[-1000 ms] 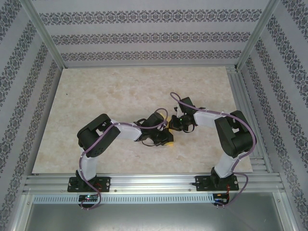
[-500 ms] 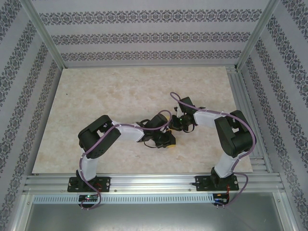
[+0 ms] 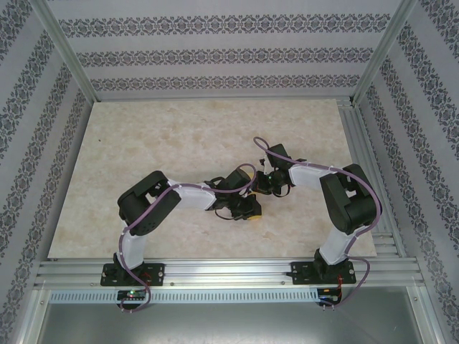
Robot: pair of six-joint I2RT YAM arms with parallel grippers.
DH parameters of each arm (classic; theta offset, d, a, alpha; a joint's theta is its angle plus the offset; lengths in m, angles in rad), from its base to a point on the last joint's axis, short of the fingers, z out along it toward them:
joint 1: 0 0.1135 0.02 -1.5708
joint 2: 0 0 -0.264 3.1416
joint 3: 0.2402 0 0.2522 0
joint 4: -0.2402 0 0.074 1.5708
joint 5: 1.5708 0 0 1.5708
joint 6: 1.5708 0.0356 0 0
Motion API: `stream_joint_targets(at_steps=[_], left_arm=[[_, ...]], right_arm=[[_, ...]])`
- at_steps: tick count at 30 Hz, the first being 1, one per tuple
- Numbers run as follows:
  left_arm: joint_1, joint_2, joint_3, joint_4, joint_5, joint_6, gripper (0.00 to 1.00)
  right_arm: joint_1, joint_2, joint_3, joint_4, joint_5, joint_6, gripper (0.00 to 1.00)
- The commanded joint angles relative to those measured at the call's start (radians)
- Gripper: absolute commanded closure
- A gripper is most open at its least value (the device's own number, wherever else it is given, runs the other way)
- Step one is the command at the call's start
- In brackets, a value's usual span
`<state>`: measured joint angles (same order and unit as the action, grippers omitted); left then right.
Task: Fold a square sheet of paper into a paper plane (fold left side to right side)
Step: Fourth fold the wing at the center of the table.
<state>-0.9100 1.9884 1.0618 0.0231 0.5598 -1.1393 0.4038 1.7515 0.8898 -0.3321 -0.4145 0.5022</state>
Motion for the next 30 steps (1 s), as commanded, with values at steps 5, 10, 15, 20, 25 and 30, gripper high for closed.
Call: stream_joint_targets(at_steps=[5,10,15,20,25,30], left_arm=[[-0.027,0.082,-0.05,0.029,0.055,-0.063,0.88],[-0.026,0.063,-0.049,0.034,0.041,-0.056,0.88],[-0.011,-0.025,-0.046,0.059,0.026,-0.028,0.85],[0.018,-0.151,-0.028,0.023,0.027,0.024,0.75],[0.072,-0.269,-0.052,-0.054,0.016,0.071,0.74],[0.165,-0.311,-0.075,-0.131,0.009,0.119,0.78]], right_arm=[[0.015,0.046,0.001,-0.027,0.085,-0.008,0.93],[0.017,0.045,0.0,-0.028,0.085,-0.008,0.93],[0.018,0.046,0.001,-0.033,0.085,-0.01,0.93],[0.018,0.046,0.003,-0.034,0.084,-0.014,0.93],[0.02,0.049,0.003,-0.034,0.087,-0.014,0.93],[0.021,0.049,0.003,-0.032,0.086,-0.011,0.93]])
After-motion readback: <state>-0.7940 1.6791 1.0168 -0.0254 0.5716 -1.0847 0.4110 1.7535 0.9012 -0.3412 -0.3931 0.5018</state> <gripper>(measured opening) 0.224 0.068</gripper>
